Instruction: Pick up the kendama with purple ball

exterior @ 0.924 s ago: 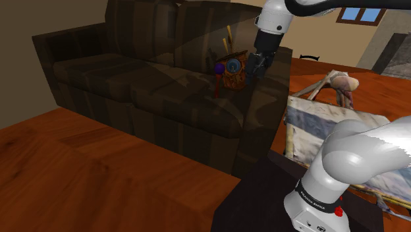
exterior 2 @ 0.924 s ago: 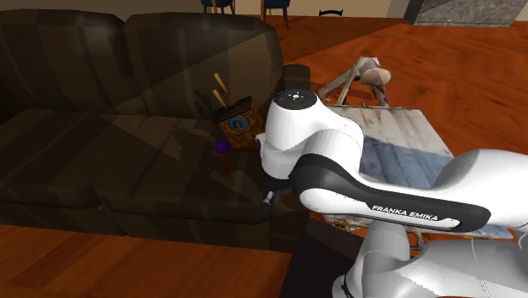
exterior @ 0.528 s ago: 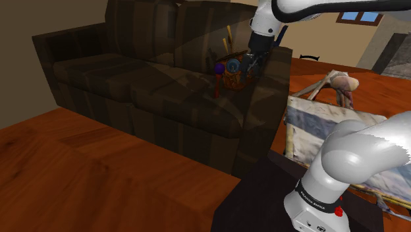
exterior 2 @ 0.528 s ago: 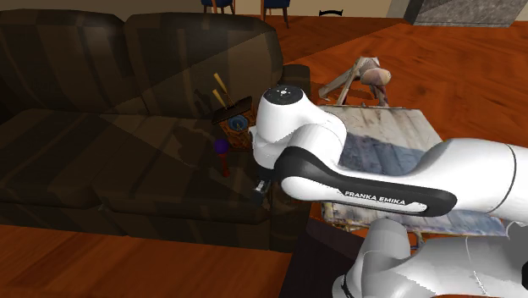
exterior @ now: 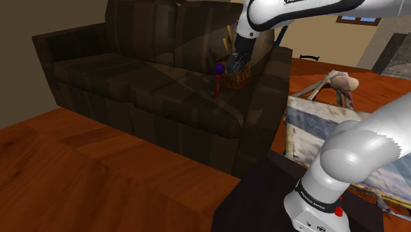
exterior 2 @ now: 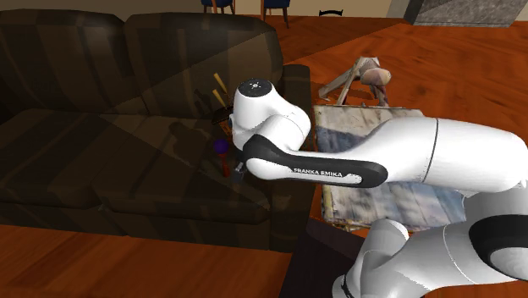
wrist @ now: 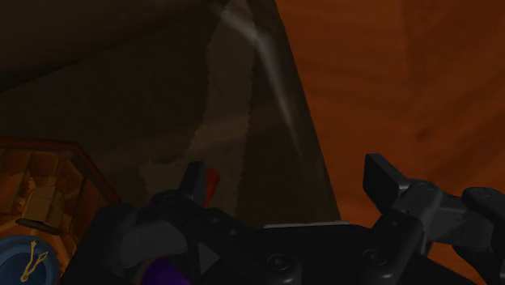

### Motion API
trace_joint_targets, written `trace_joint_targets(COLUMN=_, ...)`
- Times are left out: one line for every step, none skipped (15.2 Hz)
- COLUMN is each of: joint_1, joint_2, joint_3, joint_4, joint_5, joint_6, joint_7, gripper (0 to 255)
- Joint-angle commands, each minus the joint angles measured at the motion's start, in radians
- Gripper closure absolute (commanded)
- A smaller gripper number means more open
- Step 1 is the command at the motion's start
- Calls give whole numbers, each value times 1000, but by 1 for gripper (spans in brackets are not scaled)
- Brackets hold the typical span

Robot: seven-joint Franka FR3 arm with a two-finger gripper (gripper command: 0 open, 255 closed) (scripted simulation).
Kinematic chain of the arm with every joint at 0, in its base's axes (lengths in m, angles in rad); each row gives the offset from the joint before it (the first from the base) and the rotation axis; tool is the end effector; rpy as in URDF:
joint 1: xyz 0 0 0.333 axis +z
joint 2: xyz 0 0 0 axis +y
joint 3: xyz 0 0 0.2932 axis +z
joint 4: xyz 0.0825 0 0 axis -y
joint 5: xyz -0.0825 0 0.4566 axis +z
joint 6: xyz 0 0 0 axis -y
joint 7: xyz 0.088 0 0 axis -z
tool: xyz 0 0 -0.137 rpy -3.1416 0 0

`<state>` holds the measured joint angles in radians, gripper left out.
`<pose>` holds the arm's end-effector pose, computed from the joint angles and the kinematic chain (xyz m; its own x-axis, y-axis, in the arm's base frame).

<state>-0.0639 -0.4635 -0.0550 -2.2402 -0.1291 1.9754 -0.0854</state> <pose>0.5150 -0.0745 0.5027 0.9825 0.0198 0.1854 -0.0022 -0.9930 0.1178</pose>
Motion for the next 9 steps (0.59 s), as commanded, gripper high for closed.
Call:
trace_joint_targets(joint_1=-9, joint_2=64, joint_3=-15, joint_4=45, joint_5=-14, joint_6=39, joint_7=-20, gripper=0)
trace_joint_targets(joint_1=-12, joint_2=95, joint_3=-21, joint_4=68, joint_5=-20, joint_6=56, joint_7=-28, gripper=0)
trace_joint_targets(joint_1=-16, joint_2=127, joint_3=-27, joint_4=92, joint_5=-25, joint_6=73, joint_7=-37, gripper=0)
trace_joint_targets(joint_1=-19, joint_2=158, joint_3=-33, joint_4=117, joint_5=-30, joint_6=88, joint_7=-45, gripper=0)
trace_joint_targets(joint_1=-22, joint_2=190, joint_3=-39, joint_4=143, joint_5=-34, joint_6=103, joint_7=-53, gripper=0)
trace_joint_targets(joint_1=-25, joint_2=221, joint_3=-45, joint_4=171, joint_5=-37, joint_6=117, joint_7=-61, gripper=0)
trace_joint_targets(joint_1=-28, joint_2=253, joint_3=-50, joint_4=200, joint_5=-40, joint_6=129, joint_7=-70, gripper=0)
trace_joint_targets(joint_1=-31, joint_2=285, joint_3=-56, joint_4=230, joint_5=-42, joint_6=141, joint_7=-78, gripper=0)
trace_joint_targets(joint_1=-34, joint_2=317, joint_3=-61, joint_4=261, joint_5=-43, joint_6=151, joint_7=-87, gripper=0)
